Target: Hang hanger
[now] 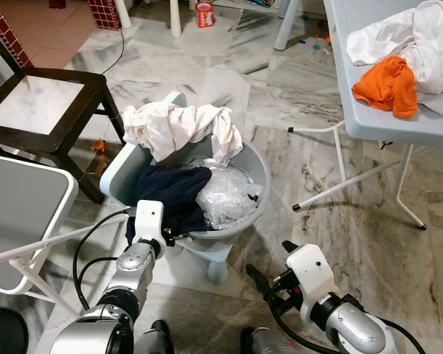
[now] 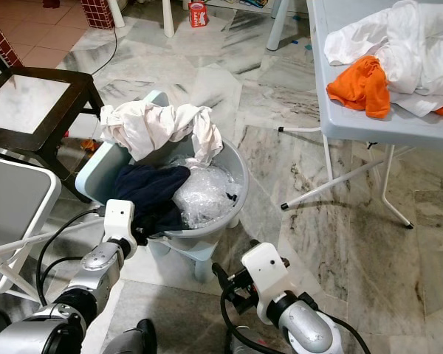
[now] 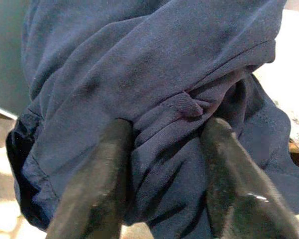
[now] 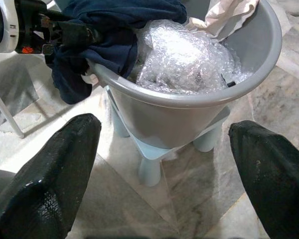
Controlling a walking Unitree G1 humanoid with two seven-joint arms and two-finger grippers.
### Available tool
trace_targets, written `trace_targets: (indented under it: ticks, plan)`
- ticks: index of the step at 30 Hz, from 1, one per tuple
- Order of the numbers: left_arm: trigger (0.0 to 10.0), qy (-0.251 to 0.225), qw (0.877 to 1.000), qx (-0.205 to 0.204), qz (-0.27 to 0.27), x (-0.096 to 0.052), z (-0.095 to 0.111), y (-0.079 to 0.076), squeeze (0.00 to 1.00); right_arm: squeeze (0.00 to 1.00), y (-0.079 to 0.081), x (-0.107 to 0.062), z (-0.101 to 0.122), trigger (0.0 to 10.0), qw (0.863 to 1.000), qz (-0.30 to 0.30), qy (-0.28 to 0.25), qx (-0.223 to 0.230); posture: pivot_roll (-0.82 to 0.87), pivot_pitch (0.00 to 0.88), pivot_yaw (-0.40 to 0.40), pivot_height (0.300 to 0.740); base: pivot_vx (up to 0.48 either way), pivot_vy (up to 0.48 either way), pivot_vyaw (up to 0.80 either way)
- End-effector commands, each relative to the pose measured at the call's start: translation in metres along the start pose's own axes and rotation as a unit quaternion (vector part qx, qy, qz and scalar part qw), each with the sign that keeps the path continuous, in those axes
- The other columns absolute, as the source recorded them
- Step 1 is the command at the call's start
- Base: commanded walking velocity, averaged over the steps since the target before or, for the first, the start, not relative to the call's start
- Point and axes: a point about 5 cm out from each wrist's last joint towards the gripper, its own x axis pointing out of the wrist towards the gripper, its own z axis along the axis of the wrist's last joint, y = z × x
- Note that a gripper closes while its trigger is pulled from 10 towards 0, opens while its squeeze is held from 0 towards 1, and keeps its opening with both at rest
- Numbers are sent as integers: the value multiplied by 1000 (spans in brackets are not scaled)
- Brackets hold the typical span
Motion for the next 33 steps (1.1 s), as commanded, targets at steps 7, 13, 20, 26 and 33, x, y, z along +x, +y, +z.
trace_targets:
  ticks: [7, 13, 20, 26, 33]
  plan:
    - [0, 22, 1000, 8, -5, -2, -9, -2, 0, 0, 9, -4, -1, 10000, 999, 40, -2, 15, -338, 259, -24, 740, 0, 0, 0]
    - [0, 20, 1000, 8, -5, -2, -8, -2, 0, 0, 18, -7, -1, 10000, 996, 88, -1, 25, -335, 249, -28, 740, 0, 0, 0]
    - [0, -7, 1000, 15, -3, 0, 0, 1, 0, 0, 16, -3, -2, 10000, 995, 97, 1, 23, -325, 229, -23, 740, 0, 0, 0]
    - [0, -43, 999, 11, -6, 2, 13, -2, 0, 0, 14, 9, -4, 10000, 996, 89, -3, 19, -274, 180, 0, 740, 0, 0, 0]
    - [0, -132, 991, 11, -10, 4, 44, -4, 0, 0, 19, 30, -2, 10000, 996, 84, -21, 23, -218, 123, 36, 740, 0, 0, 0]
